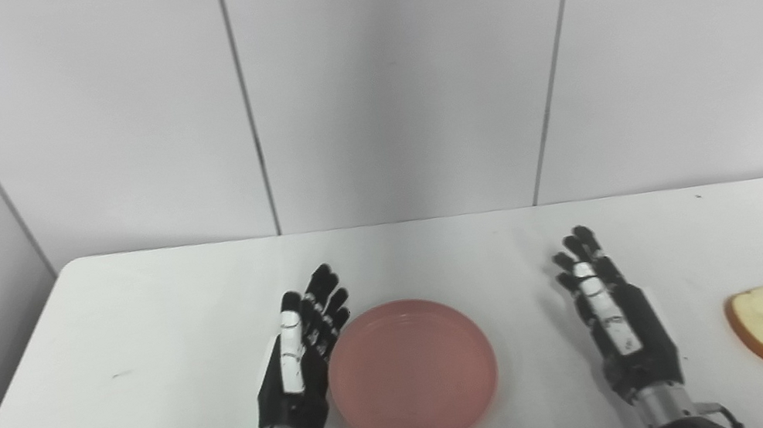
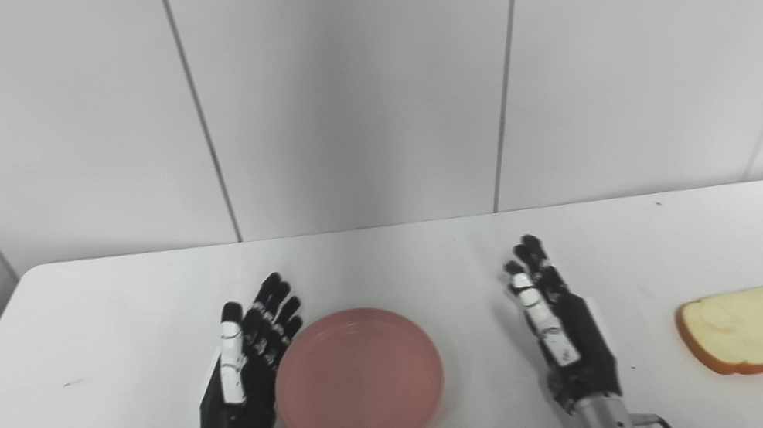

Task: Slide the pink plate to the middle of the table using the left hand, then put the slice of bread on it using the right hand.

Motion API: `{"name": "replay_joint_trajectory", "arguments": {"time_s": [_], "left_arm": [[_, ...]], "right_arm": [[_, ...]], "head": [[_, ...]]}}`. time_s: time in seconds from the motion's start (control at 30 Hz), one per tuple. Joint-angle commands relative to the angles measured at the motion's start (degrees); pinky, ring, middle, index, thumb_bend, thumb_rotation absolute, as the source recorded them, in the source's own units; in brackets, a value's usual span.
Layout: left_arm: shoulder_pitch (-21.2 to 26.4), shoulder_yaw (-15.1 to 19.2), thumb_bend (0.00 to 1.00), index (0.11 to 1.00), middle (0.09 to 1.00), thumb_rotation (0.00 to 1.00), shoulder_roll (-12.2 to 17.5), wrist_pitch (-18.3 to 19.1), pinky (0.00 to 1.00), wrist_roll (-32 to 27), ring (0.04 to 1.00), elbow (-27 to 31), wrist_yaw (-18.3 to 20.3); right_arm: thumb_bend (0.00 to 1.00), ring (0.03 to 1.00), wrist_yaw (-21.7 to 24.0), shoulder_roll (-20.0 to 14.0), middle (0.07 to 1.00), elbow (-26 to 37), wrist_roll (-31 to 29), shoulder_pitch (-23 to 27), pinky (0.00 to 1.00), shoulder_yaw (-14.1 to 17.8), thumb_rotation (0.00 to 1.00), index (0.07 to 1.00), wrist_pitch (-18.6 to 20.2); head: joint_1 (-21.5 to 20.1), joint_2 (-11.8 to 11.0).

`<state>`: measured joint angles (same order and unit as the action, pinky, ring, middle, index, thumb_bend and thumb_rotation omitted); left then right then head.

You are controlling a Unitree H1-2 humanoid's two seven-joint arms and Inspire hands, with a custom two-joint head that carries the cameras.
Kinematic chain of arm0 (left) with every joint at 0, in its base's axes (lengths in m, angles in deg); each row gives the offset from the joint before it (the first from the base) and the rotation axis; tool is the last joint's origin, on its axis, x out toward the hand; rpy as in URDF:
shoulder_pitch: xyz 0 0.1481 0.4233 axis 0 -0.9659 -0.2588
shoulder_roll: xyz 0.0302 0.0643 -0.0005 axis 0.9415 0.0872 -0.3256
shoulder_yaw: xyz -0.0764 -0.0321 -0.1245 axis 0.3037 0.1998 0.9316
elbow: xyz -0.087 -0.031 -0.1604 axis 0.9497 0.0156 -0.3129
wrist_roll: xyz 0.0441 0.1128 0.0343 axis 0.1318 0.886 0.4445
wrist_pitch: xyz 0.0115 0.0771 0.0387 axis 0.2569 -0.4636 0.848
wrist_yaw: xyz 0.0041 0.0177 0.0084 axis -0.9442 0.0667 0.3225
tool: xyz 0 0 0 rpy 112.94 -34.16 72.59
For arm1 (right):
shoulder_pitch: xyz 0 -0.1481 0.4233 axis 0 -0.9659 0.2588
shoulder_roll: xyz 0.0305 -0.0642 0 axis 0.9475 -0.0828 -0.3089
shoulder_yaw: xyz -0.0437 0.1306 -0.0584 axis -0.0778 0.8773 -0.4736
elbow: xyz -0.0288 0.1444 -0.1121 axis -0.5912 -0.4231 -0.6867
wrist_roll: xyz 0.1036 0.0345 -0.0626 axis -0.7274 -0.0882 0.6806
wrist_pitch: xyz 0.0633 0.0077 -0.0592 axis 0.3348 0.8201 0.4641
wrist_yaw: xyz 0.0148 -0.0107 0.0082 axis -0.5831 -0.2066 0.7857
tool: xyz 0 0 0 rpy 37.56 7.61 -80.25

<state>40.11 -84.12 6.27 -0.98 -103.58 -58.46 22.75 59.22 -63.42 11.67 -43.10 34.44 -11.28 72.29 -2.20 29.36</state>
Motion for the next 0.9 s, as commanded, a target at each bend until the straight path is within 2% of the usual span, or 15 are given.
{"name": "replay_joint_trajectory", "arguments": {"time_s": [0.0,0.23,0.5,0.63,0.8,0.87], "left_arm": [[-1.9,0.0,0.67,0.93,0.986,1.0,-1.0,0.5,1.0,-0.1,0.98,0.8,-1.0],[-3.4,-0.8,0.68,0.941,1.0,1.0,-1.7,1.3,1.0,1.0,0.998,2.9,-2.7],[-4.1,-2.0,0.67,0.93,0.992,1.0,-1.7,0.4,1.0,2.3,0.989,2.1,-2.3],[-4.2,-2.1,0.67,0.943,0.998,1.0,-1.8,0.6,1.0,4.0,0.999,2.4,-3.6],[-3.9,-2.1,0.68,0.937,0.995,1.0,-2.1,0.6,1.0,4.2,0.996,1.8,-3.8],[-3.6,-2.1,0.68,0.934,0.993,1.0,-2.2,0.3,1.0,4.1,0.993,1.2,-3.7]], "right_arm": [[0.7,0.931,-1.0,0.5,0.954,2.5,0.7,1.5,0.97,-0.3,0.67,0.953,0.1],[0.71,0.931,-2.6,1.1,0.95,4.1,1.9,1.5,0.97,-1.4,0.69,0.952,2.1],[0.71,0.931,-2.9,0.9,0.949,4.5,1.6,1.6,0.98,-1.9,0.69,0.952,2.7],[0.72,0.925,-2.9,0.9,0.946,4.7,1.5,1.5,0.97,-2.0,0.68,0.949,2.9],[0.73,0.937,-3.1,0.1,0.948,5.0,2.0,1.8,0.97,-1.8,0.68,0.946,2.8],[0.71,0.947,-2.5,-1.4,0.952,5.2,3.0,2.1,0.98,-2.0,0.69,0.949,1.9]], "head": [[-0.8,0.6],[-2.5,1.9],[-2.6,2.1],[-2.7,2.1],[-2.9,2.2],[-2.9,2.3]]}}
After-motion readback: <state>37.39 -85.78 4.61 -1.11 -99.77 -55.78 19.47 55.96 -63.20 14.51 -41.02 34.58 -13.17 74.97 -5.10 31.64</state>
